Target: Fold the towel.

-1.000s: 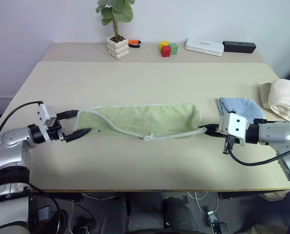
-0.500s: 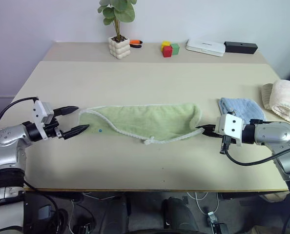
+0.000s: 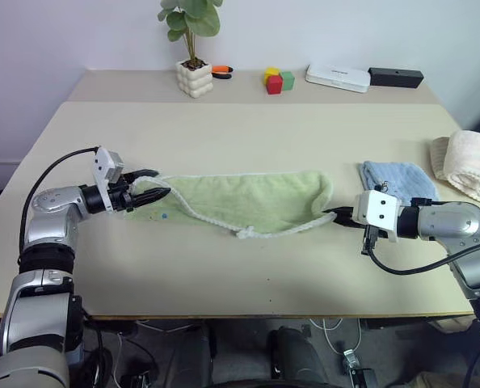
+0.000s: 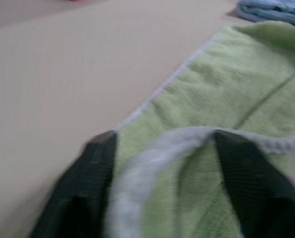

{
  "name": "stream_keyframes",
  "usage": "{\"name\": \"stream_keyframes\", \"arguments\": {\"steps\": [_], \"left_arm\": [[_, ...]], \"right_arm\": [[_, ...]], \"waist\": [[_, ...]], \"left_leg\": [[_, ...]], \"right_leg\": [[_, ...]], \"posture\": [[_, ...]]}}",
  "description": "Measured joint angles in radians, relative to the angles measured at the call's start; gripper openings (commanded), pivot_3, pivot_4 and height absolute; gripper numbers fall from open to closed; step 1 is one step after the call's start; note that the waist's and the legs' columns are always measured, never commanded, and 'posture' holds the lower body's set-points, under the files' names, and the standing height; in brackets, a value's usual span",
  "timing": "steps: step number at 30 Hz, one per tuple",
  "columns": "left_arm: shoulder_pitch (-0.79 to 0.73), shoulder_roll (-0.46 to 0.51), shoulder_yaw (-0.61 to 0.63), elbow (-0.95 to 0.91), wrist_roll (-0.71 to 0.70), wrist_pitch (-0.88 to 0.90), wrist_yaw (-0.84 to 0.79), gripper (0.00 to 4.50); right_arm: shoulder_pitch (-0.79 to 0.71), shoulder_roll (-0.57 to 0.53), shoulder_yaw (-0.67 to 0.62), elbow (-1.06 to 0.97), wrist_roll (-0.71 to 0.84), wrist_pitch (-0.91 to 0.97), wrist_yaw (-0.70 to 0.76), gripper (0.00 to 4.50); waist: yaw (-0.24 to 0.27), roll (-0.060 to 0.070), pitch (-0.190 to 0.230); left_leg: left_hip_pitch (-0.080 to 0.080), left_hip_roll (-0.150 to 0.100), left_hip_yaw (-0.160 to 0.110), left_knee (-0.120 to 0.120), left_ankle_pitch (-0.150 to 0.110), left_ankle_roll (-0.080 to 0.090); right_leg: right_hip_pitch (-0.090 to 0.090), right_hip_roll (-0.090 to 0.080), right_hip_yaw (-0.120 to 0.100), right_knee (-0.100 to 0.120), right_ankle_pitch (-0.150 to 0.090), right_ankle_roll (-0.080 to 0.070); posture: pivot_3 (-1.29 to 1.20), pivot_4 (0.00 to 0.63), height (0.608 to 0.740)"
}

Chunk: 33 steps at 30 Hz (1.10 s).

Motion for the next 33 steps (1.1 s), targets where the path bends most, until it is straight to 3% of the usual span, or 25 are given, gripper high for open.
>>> {"name": "stream_keyframes", "arguments": {"steps": [3, 14, 19, 24, 26, 30, 33], "left_arm": [[0.005, 0.006, -0.010, 0.001, -0.001, 0.048, -0.050, 0.11], [0.005, 0.038, -0.003, 0.001, -0.004, 0.107, -0.078, 0.04], [-0.021, 0.046, 0.051, 0.010, -0.022, 0.107, -0.024, 0.04], [-0.158, 0.044, 0.114, 0.119, -0.016, -0.032, 0.102, 0.04], [-0.245, 0.025, 0.108, 0.229, 0.043, -0.143, 0.216, 0.04], [-0.437, -0.049, 0.049, 0.419, 0.173, -0.312, 0.471, 0.04], [-0.543, -0.056, 0.025, 0.492, 0.247, -0.380, 0.617, 0.04]], "right_arm": [[0.000, 0.000, 0.000, 0.000, -0.001, 0.000, -0.001, 0.00], [-0.008, 0.006, 0.000, 0.017, -0.019, -0.012, -0.009, 0.00], [-0.079, 0.035, 0.001, 0.083, -0.025, -0.005, -0.029, 0.00], [-0.277, 0.098, 0.023, 0.315, -0.112, -0.087, -0.106, 0.00], [-0.424, 0.146, 0.073, 0.508, -0.194, -0.161, -0.168, 0.00], [-0.782, 0.243, 0.174, 0.926, -0.397, -0.295, -0.437, 0.00], [-0.952, 0.262, 0.199, 1.095, -0.479, -0.356, -0.619, 0.00]], "waist": [[0.000, 0.000, 0.000], [0.005, 0.000, 0.000], [0.005, -0.001, 0.000], [0.006, -0.001, 0.000], [0.003, -0.001, 0.001], [0.000, 0.000, 0.002], [-0.003, 0.000, 0.002]], "left_leg": [[0.000, 0.000, 0.000, 0.000, 0.000, 0.000], [0.000, 0.000, 0.000, 0.001, 0.000, 0.000], [0.000, 0.000, 0.000, 0.001, 0.000, 0.000], [0.000, 0.000, 0.000, 0.001, 0.000, 0.000], [0.000, 0.000, 0.000, 0.001, 0.000, 0.000], [-0.005, 0.000, 0.001, -0.001, 0.000, -0.001], [-0.015, 0.000, 0.001, -0.001, 0.003, -0.006]], "right_leg": [[0.000, 0.000, 0.000, 0.000, 0.000, 0.000], [0.000, 0.000, 0.000, 0.000, 0.000, 0.000], [0.000, 0.000, 0.000, 0.000, 0.000, 0.000], [0.000, 0.000, 0.000, 0.000, 0.000, 0.000], [0.000, 0.000, 0.000, 0.000, 0.001, 0.001], [-0.005, -0.001, 0.000, 0.000, 0.001, 0.001], [-0.016, -0.001, 0.000, -0.001, 0.001, 0.001]], "posture": [[0.00, 0.150, 0.740], [0.00, 0.150, 0.740], [0.00, 0.150, 0.740], [0.00, 0.150, 0.740], [0.00, 0.150, 0.740], [0.00, 0.150, 0.740], [0.00, 0.150, 0.740]]}}
